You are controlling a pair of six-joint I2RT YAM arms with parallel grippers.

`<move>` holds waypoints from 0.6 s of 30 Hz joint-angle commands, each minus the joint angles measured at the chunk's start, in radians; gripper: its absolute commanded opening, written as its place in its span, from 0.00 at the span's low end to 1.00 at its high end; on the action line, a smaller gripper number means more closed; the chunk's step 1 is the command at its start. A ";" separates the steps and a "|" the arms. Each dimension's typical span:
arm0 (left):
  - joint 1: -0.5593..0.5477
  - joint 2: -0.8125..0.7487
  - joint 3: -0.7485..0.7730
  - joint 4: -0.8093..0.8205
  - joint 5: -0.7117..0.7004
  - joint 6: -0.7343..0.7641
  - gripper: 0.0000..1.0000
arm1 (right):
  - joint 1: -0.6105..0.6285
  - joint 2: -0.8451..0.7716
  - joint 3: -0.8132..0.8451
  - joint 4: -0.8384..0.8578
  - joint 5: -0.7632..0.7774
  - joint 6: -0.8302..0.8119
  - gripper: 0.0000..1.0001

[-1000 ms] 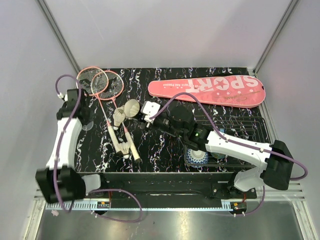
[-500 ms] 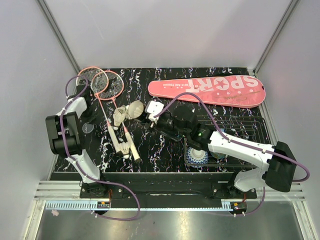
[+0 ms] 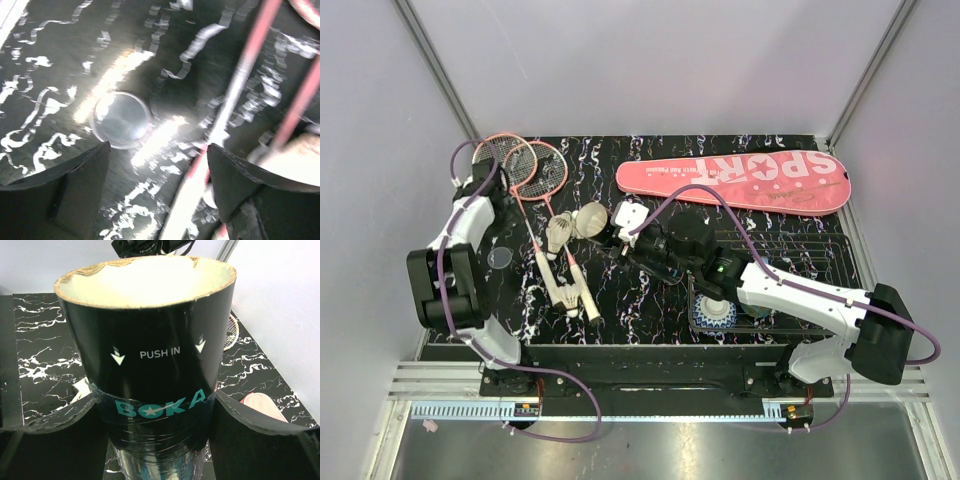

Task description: Pack up the badminton gear

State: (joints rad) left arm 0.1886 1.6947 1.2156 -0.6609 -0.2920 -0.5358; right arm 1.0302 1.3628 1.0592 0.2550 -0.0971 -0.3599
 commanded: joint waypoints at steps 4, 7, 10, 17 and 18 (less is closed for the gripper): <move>-0.143 -0.119 0.019 -0.082 0.226 -0.039 0.86 | -0.005 -0.034 0.030 0.038 0.014 0.009 0.37; -0.172 -0.115 0.030 -0.120 0.216 -0.134 0.87 | -0.005 -0.028 0.030 0.038 0.013 0.009 0.37; -0.215 -0.078 0.084 -0.184 0.166 -0.213 0.87 | -0.005 -0.024 0.028 0.038 0.011 0.006 0.37; -0.268 0.014 0.160 -0.215 0.096 -0.268 0.88 | -0.005 -0.033 0.024 0.036 0.014 0.003 0.37; -0.273 0.026 0.165 -0.220 0.088 -0.270 0.88 | -0.007 -0.034 0.024 0.036 0.016 0.001 0.37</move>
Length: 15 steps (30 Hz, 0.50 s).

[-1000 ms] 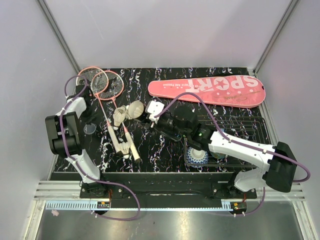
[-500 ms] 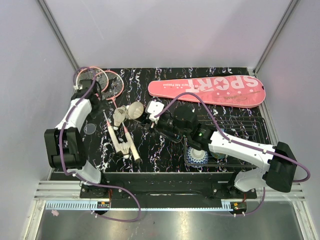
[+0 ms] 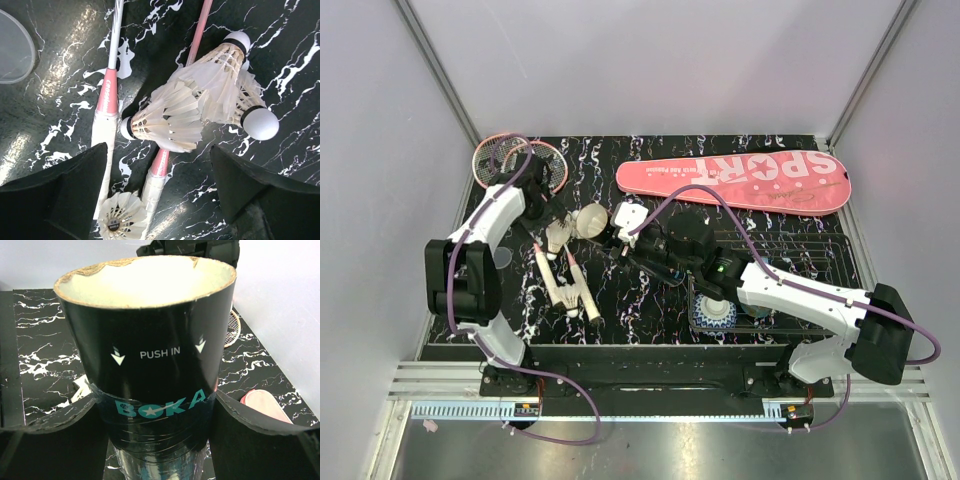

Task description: Pack up the badminton gear

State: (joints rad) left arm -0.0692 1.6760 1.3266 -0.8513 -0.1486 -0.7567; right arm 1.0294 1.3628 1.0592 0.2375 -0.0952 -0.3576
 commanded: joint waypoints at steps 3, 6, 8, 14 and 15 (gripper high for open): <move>-0.021 0.067 0.049 -0.029 -0.074 -0.072 0.80 | -0.006 -0.034 0.022 0.052 0.015 -0.003 0.37; -0.026 0.079 0.040 -0.028 -0.071 -0.085 0.72 | -0.006 -0.033 0.021 0.052 0.014 -0.003 0.37; -0.027 0.096 0.043 -0.022 -0.065 -0.081 0.63 | -0.005 -0.031 0.024 0.054 0.009 -0.003 0.37; -0.026 0.079 0.023 -0.003 -0.069 -0.076 0.38 | -0.005 -0.031 0.018 0.054 0.005 -0.006 0.37; -0.026 0.071 0.020 0.004 -0.071 -0.072 0.32 | -0.005 -0.033 0.018 0.054 0.005 -0.007 0.37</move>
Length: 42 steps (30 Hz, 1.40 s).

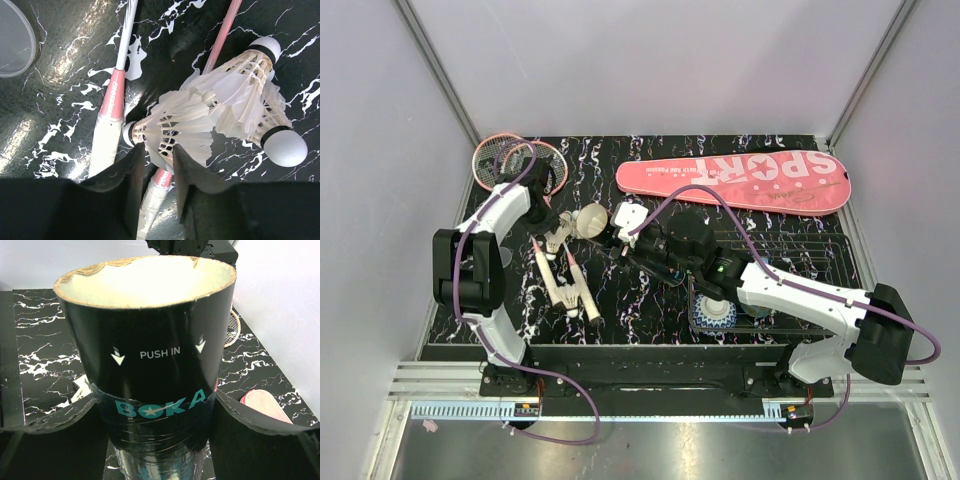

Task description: Pack up the badminton gear

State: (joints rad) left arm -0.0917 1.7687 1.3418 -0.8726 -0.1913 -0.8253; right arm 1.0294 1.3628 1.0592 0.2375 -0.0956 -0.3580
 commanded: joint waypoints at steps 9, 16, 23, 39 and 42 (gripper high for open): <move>-0.002 -0.410 -0.046 -0.025 -0.002 0.073 0.00 | -0.005 -0.005 0.019 0.054 -0.004 -0.010 0.37; -0.003 -0.925 -0.165 0.194 0.448 0.258 0.00 | -0.006 0.032 0.033 0.048 -0.026 -0.019 0.37; -0.006 -1.088 -0.191 0.337 0.824 0.272 0.00 | -0.005 0.025 0.024 0.054 -0.062 -0.015 0.37; -0.006 -1.060 -0.039 0.213 0.877 0.367 0.00 | -0.006 0.006 -0.005 0.080 -0.131 -0.052 0.37; -0.006 -1.011 -0.018 0.120 0.882 0.462 0.00 | -0.006 -0.017 -0.036 0.121 -0.170 -0.058 0.36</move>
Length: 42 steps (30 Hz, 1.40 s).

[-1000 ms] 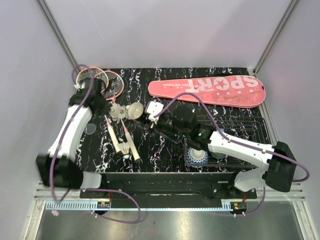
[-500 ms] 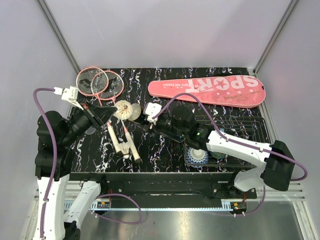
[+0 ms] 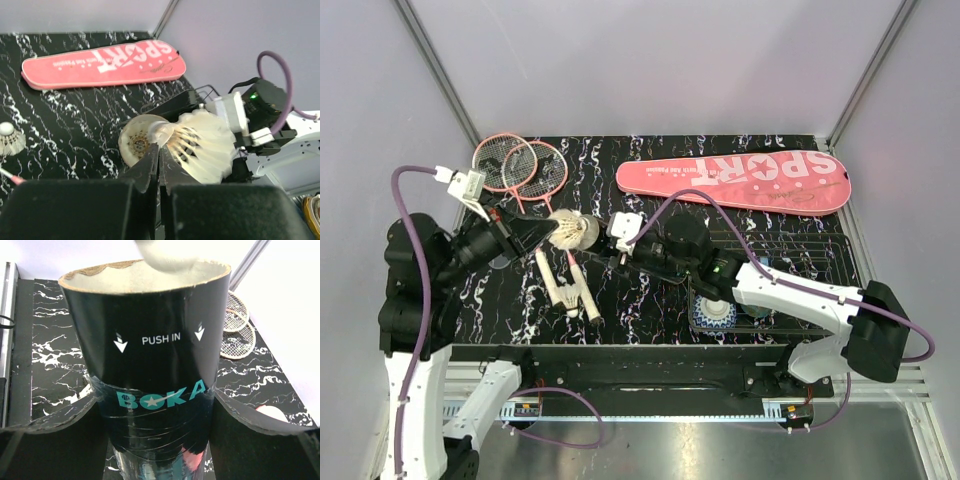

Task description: Pack up the badminton gear

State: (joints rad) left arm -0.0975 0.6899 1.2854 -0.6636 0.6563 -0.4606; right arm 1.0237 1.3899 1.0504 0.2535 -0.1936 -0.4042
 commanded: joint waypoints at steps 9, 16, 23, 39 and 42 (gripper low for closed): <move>0.001 0.117 0.054 -0.171 0.063 0.197 0.00 | 0.001 -0.071 -0.059 0.132 -0.110 -0.033 0.36; -0.073 0.140 0.034 -0.134 0.025 0.178 0.17 | 0.001 -0.063 -0.059 0.133 -0.129 -0.033 0.36; -0.096 0.174 0.017 -0.238 -0.126 0.249 0.63 | 0.003 -0.065 -0.058 0.132 -0.130 -0.035 0.36; -0.363 0.375 -0.024 -0.235 -0.342 0.174 0.79 | 0.001 -0.051 -0.024 0.107 -0.147 -0.056 0.36; -0.361 0.350 -0.017 -0.223 -0.389 0.171 0.89 | 0.001 -0.054 -0.023 0.096 -0.142 -0.064 0.36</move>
State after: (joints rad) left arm -0.4385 1.0435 1.2797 -0.8993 0.4107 -0.2634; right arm 1.0096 1.3586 0.9871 0.2882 -0.3149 -0.4694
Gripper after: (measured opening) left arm 0.789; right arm 0.715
